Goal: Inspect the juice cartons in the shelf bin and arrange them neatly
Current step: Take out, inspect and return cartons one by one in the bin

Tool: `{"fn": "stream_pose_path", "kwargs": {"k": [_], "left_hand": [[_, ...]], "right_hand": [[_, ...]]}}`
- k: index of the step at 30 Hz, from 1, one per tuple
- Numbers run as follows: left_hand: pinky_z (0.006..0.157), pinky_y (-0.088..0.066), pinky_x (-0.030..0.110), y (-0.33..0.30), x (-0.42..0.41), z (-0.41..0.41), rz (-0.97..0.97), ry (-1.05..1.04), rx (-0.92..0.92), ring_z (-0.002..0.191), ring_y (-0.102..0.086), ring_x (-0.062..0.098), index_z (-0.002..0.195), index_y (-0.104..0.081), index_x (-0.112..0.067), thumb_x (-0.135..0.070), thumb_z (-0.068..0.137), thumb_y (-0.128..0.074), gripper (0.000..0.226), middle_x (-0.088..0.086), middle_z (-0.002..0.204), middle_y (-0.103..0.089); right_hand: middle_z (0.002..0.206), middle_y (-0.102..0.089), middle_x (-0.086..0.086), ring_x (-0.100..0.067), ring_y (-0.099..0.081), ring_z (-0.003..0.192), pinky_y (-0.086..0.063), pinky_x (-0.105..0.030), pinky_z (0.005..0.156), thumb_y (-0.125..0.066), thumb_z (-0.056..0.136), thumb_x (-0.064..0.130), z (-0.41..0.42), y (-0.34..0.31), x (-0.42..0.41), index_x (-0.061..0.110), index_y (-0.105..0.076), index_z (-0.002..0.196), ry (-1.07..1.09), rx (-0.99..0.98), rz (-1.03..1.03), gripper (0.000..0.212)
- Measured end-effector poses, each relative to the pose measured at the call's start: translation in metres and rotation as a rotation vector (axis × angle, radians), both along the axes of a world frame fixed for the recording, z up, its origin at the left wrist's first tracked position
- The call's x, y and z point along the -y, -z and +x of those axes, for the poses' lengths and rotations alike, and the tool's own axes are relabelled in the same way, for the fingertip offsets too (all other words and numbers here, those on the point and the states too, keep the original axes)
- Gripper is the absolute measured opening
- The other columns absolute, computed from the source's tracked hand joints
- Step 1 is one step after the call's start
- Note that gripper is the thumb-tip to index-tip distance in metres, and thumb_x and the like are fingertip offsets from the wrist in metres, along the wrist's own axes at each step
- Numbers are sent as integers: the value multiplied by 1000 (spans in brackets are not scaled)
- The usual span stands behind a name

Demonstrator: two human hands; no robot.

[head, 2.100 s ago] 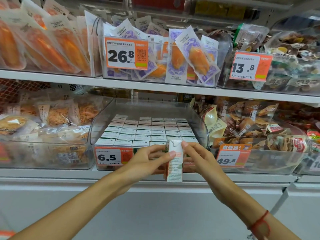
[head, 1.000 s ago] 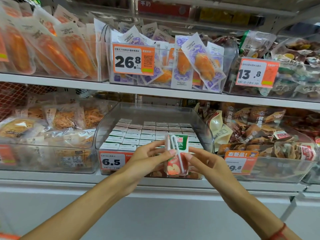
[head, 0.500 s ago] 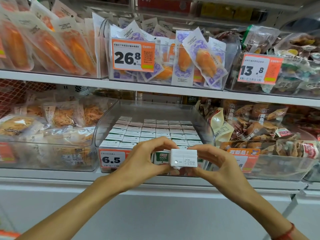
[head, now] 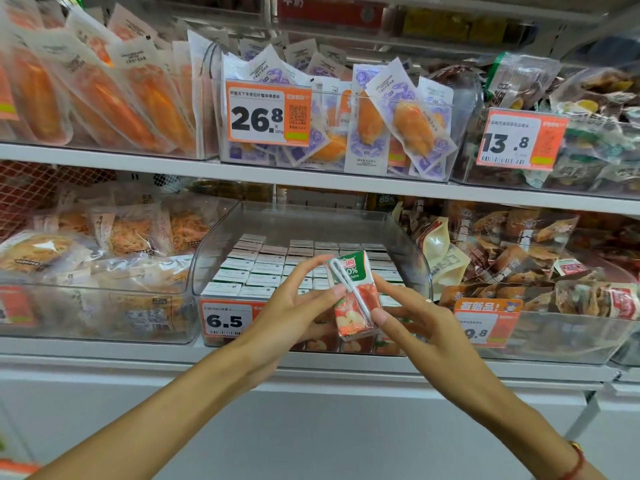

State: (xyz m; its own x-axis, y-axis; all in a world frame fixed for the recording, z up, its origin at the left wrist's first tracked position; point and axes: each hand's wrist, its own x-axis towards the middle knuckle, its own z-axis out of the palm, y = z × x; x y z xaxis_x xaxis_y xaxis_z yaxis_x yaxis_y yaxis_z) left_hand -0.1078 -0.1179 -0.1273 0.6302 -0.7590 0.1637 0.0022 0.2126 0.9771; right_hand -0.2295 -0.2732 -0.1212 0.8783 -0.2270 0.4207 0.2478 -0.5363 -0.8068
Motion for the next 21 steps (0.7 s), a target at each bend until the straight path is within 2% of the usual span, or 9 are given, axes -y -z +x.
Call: {"fn": "stream_pose_path", "kwargs": {"k": [3, 6, 9, 13, 15, 18, 21], "left_hand": [[77, -60, 27, 2, 3, 0, 47, -9, -153, 96, -73, 20, 125, -54, -37, -27, 91, -66, 37, 4, 104, -76], [75, -61, 27, 3, 5, 1, 135, -24, -263, 93, -74, 22, 122, -60, -25, -25, 89, -69, 35, 8, 101, -76], [70, -61, 28, 4, 5, 1, 246, -23, -252, 89, -75, 19, 120, -63, -23, -38, 88, -69, 35, 6, 98, -77], [58, -57, 23, 5, 7, -1, 365, -20, -212, 78, -74, 8, 115, -64, -27, -59, 81, -65, 46, 0, 86, -78], [53, -54, 20, 6, 9, -2, 407, -62, -186, 69, -73, 4, 112, -64, -29, -64, 79, -64, 48, -3, 82, -77], [52, -54, 20, 6, 10, -5, 379, -90, -183, 67, -72, 4, 109, -63, -28, -61, 81, -64, 44, -3, 81, -77], [54, -56, 21, 7, 13, -8, 233, -132, -184, 71, -74, 8, 115, -58, -27, -47, 85, -69, 38, 0, 89, -77]], "right_hand": [[106, -72, 21, -4, -69, 97, -56, -18, 77, -60, 76, 58, -1, 1, 6, 51, -59, 120, -25, -91, 52, 45], [97, -75, 18, -1, -70, 93, -52, -10, 72, -59, 77, 56, -1, 0, 5, 43, -69, 106, -8, -126, 105, 33], [80, -77, 9, -4, -72, 75, -49, -8, 63, -56, 80, 58, 2, 2, 1, 30, -79, 86, 88, -112, 165, 37], [62, -73, -4, -11, -69, 56, -47, -13, 47, -55, 65, 72, 6, 5, -3, 24, -76, 63, 259, -176, 290, 53], [63, -73, -8, -15, -70, 56, -46, -14, 44, -57, 65, 71, 7, 6, -3, 17, -75, 61, 273, -226, 349, 57], [66, -74, -8, -14, -71, 58, -48, -14, 45, -57, 71, 66, 7, 6, -3, 16, -74, 63, 270, -260, 401, 53], [78, -76, -8, -16, -74, 72, -54, -15, 55, -58, 78, 58, 5, 6, -6, 19, -76, 87, 167, -254, 519, 44]]}}
